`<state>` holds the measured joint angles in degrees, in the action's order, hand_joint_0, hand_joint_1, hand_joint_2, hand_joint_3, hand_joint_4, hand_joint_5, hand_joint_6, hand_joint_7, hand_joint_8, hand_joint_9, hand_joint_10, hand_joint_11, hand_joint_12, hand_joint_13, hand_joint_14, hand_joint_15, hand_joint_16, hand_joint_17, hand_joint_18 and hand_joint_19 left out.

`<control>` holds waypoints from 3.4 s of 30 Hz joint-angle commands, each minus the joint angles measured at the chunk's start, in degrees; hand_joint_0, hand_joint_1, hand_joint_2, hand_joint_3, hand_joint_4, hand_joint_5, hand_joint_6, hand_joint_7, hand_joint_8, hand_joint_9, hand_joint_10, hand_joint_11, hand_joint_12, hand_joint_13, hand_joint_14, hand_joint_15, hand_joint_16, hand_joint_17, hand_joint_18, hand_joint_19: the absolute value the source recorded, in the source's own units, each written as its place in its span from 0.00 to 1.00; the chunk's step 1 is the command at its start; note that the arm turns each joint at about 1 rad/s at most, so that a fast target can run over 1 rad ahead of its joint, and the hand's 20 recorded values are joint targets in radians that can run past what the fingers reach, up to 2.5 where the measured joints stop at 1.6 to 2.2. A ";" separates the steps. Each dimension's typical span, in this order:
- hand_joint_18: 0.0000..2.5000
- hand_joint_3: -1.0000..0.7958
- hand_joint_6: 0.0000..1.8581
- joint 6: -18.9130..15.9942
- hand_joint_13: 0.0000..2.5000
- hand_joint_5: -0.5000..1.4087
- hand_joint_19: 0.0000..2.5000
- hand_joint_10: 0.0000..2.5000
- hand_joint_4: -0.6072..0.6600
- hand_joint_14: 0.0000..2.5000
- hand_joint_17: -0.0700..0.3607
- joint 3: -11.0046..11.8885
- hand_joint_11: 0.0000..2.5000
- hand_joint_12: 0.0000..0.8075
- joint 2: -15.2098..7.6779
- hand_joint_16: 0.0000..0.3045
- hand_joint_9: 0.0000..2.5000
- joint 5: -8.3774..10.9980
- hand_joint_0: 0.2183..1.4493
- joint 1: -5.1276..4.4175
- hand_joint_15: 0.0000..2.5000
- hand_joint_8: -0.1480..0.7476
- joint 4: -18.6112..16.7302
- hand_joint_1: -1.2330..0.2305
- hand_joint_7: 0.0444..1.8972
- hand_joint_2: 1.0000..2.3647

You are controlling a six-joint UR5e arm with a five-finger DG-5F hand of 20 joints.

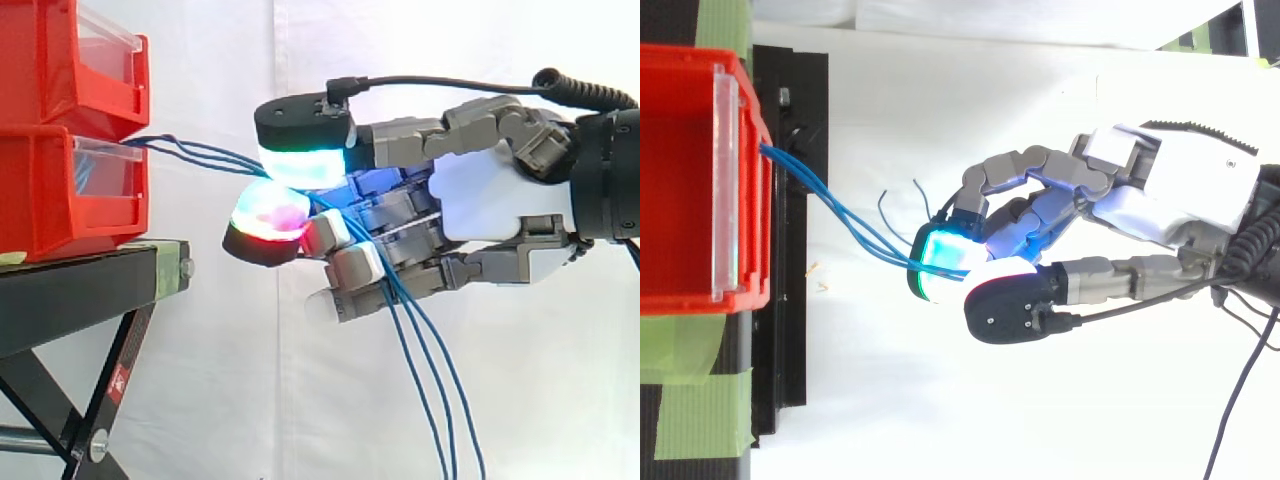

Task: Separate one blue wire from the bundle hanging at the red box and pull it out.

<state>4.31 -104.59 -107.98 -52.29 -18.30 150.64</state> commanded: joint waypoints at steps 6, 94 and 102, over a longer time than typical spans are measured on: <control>0.27 0.38 0.47 0.00 0.50 0.14 0.19 0.00 0.66 0.01 0.30 0.00 0.58 0.40 -0.03 0.08 0.40 0.00 0.44 0.02 0.52 0.51 0.00 0.25 0.51 0.01; 0.29 0.48 0.48 -0.09 0.50 0.14 0.23 0.00 0.68 0.01 0.33 0.00 0.58 0.41 -0.03 0.10 0.40 0.00 0.41 0.02 0.51 0.53 -0.61 0.30 0.50 0.02; 0.28 0.45 0.49 0.00 0.49 0.13 0.22 0.00 0.67 0.01 0.32 0.00 0.57 0.40 -0.03 0.10 0.38 0.00 0.43 0.02 0.51 0.52 -0.70 0.24 0.51 0.02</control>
<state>4.29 -104.59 -107.98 -52.29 -18.28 150.02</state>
